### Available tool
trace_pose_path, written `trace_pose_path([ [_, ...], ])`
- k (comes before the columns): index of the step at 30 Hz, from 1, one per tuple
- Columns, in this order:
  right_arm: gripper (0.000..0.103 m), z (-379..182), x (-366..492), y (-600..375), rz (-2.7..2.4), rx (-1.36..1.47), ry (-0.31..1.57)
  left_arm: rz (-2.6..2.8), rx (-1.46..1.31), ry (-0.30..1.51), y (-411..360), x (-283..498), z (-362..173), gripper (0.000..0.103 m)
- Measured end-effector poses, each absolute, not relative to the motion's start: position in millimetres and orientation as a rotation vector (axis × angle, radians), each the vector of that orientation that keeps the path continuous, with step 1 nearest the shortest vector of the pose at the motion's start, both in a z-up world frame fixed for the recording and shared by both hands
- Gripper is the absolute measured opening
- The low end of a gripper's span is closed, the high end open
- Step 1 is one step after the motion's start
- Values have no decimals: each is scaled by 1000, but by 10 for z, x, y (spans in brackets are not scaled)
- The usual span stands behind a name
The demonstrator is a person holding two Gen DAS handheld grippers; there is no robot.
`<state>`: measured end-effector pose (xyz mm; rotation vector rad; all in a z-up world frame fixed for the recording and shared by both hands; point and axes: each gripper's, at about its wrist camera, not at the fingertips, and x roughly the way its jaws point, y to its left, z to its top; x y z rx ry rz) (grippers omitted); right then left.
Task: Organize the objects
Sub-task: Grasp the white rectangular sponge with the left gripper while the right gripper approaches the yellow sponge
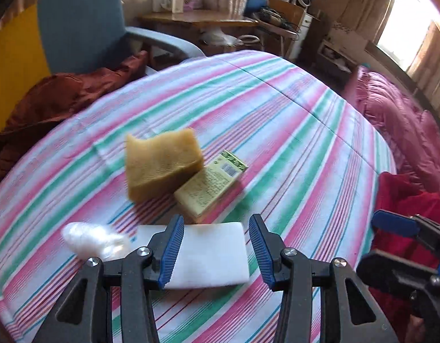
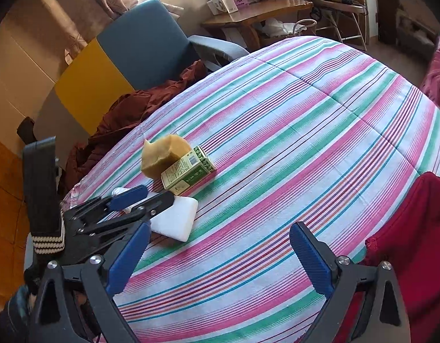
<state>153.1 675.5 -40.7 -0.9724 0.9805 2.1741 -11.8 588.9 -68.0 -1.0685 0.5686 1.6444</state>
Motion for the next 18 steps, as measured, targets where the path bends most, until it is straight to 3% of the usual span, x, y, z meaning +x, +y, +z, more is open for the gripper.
trace_pose_path([
  [10,99,-490,1533,6801,2158,-995,993,1517,-1065,580,5923,-142,-873,49],
  [18,99,-555,1496,6775,2152,-1035,985,1343,-1007,661,5483,69,-862,49],
])
